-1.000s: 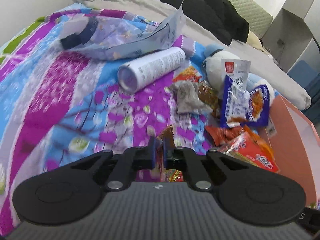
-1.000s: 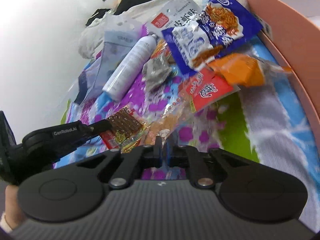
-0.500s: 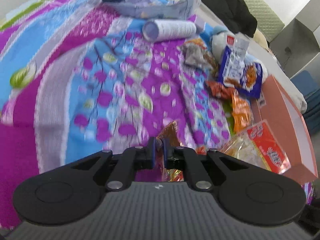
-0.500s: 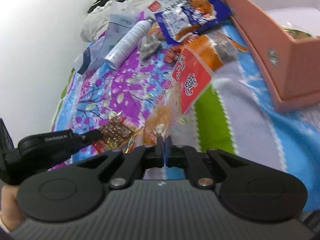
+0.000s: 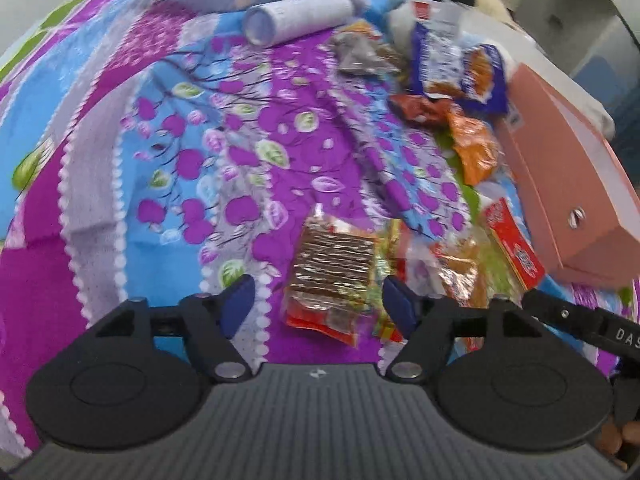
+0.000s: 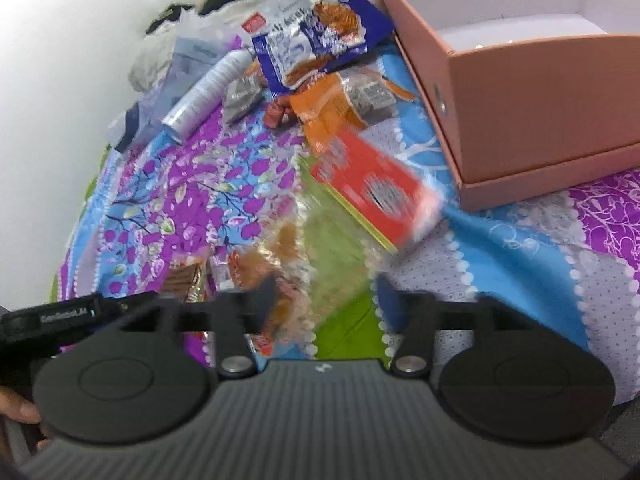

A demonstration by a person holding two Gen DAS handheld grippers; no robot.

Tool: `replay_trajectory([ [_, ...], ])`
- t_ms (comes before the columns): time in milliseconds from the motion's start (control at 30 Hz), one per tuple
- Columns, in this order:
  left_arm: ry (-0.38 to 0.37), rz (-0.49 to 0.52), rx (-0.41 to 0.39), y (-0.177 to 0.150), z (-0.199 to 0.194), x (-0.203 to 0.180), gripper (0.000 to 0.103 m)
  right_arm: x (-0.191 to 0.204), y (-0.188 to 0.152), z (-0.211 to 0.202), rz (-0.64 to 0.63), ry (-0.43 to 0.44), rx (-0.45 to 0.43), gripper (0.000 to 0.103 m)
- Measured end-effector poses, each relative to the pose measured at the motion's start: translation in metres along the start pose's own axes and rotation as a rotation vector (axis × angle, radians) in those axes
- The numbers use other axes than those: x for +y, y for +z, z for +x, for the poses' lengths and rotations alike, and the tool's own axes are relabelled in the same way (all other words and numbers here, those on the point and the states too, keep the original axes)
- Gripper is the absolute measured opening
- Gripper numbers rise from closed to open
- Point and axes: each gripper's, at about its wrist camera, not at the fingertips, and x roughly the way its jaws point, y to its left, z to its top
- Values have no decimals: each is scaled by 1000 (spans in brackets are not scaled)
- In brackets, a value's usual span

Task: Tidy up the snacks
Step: 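Lift the brown strip-snack packet with the left tool while the right tool grasps a clear red-labelled spicy-strip packet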

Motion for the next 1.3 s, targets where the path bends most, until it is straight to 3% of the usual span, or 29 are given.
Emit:
replay_trajectory([
  [67, -31, 41, 6, 1, 2, -5, 78, 0, -2, -1, -11, 12, -2, 67],
  [200, -5, 142, 17, 2, 11, -19, 84, 3, -3, 8, -36, 14, 16, 69],
  [433, 63, 308, 65, -3, 38, -38, 84, 16, -2, 25, -132, -34, 36, 69],
  [467, 68, 324, 60, -5, 40, -39, 84, 18, -2, 25, -153, -41, 29, 72],
  [500, 70, 334, 55, -5, 41, -39, 84, 18, -2, 25, -167, -42, 27, 84],
  [567, 72, 337, 52, -5, 43, -39, 83, 17, -1, 27, -158, -35, 34, 90],
  [733, 71, 327, 35, -3, 47, -38, 79, 12, -2, 37, -135, -35, 48, 91],
  [867, 71, 260, 10, 2, 44, -31, 63, 18, -3, 43, -164, -13, 24, 92],
  [933, 60, 230, 11, 5, 44, -27, 61, 24, -5, 48, -207, -34, 27, 92],
  [967, 59, 227, 11, 5, 43, -26, 61, 28, -5, 50, -233, -44, 30, 90],
  [1100, 71, 231, -5, 2, 42, -29, 59, 38, -5, 52, -289, -28, 30, 60],
  [1167, 71, 216, -11, 2, 41, -29, 59, 41, -3, 52, -295, -13, 34, 50],
  [1300, 53, 170, -19, 1, 36, -26, 57, 43, -3, 48, -293, -3, 30, 40],
])
